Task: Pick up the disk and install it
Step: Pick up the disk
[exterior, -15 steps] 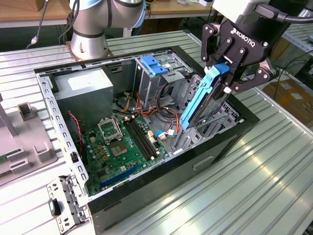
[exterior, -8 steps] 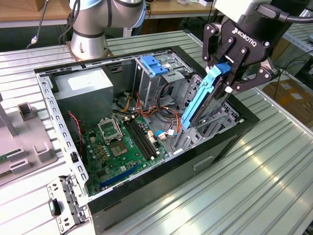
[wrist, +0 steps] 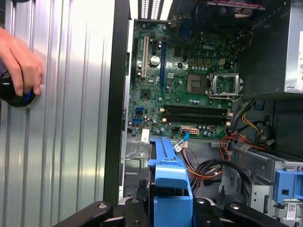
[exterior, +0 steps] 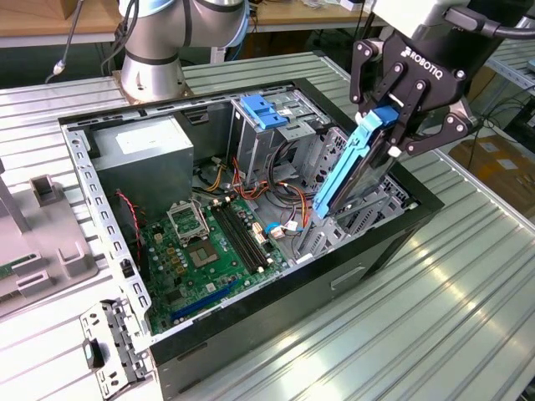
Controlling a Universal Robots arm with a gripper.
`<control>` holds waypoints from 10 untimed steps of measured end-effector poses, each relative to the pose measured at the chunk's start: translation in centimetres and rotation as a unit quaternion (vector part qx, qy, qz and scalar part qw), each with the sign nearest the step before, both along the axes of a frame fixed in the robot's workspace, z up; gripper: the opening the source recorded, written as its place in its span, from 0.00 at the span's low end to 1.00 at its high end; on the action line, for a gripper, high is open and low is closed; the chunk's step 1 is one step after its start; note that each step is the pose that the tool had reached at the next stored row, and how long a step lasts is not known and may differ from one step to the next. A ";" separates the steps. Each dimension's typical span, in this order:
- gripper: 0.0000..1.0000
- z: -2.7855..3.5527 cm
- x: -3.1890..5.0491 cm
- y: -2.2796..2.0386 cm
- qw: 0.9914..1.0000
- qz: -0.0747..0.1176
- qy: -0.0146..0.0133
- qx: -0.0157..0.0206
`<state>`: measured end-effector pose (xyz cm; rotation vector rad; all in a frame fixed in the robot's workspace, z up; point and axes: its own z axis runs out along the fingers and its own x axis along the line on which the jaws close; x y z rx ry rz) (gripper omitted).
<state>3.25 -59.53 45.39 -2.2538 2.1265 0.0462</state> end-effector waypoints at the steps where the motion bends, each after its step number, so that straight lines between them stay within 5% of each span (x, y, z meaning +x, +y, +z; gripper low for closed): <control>1: 0.36 0.00 0.13 0.00 1.000 0.000 0.000 0.000; 10: 0.36 0.00 1.36 -0.01 1.000 0.000 0.000 0.000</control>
